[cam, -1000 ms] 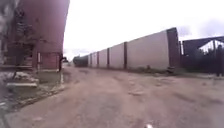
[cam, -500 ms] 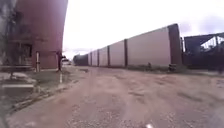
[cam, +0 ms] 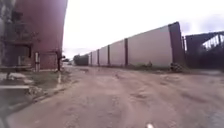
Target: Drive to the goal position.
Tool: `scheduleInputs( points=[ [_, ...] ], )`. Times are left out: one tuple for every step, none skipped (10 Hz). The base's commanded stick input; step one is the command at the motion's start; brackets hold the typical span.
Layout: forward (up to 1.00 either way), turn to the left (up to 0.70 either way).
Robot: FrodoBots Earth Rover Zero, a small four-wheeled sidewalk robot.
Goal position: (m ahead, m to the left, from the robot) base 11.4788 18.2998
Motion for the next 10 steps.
scheduleInputs(
  points=[
    [0.3, 0.14],
    [0.3, 0.29],
    [0.3, 0.6],
    [0.3, 0.59],
    [0.3, 0.3],
    [0.3, 0.02],
    [0.3, 0.0],
    [0.3, 0.0],
    [0.3, 0.0],
    [0.3, 0.0]
  ],
)
